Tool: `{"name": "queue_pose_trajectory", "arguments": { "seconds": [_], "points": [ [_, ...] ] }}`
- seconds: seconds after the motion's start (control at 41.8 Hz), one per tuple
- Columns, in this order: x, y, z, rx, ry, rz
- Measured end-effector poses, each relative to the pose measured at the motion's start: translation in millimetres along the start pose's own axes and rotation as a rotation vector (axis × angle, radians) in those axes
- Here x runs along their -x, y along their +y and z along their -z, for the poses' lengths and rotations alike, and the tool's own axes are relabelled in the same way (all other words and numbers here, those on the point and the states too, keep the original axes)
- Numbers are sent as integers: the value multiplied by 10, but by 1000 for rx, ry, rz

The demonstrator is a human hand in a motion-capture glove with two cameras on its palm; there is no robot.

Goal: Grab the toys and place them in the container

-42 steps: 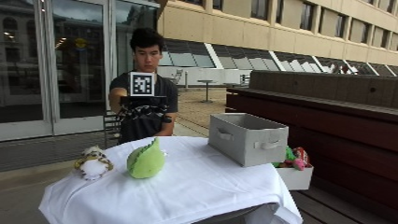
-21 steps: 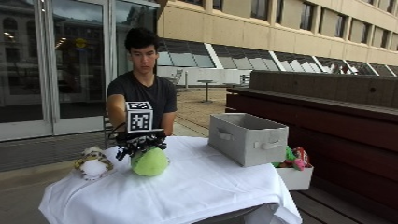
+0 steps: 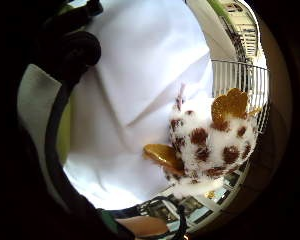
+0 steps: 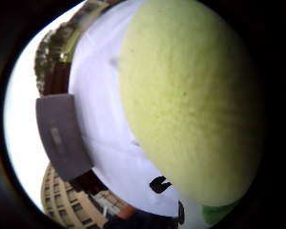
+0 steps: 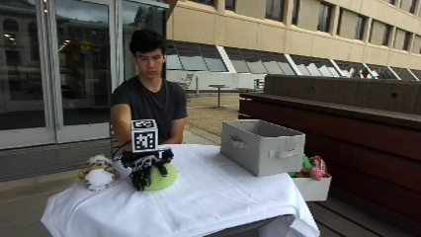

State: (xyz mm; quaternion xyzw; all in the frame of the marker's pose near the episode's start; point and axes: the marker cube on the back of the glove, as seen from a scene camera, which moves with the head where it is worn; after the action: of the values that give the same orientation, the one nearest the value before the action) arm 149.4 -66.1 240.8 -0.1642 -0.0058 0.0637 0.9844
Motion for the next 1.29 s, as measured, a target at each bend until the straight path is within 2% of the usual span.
{"name": "queue_pose_trajectory", "arguments": {
  "seconds": [0.215, 0.646, 0.957, 1.004, 1.052, 1.148, 1.291],
  "points": [
    [94, 17, 100, -131, 105, -61],
    [170, 53, 453, -96, 71, -51],
    [505, 283, 1611, -239, 86, -117],
    [575, 390, 1790, -212, 93, -121],
    [647, 468, 1974, -213, 99, -112],
    [807, 590, 2312, -318, 104, -76],
    [1123, 913, 2829, -358, 104, -51]
  ]
}}
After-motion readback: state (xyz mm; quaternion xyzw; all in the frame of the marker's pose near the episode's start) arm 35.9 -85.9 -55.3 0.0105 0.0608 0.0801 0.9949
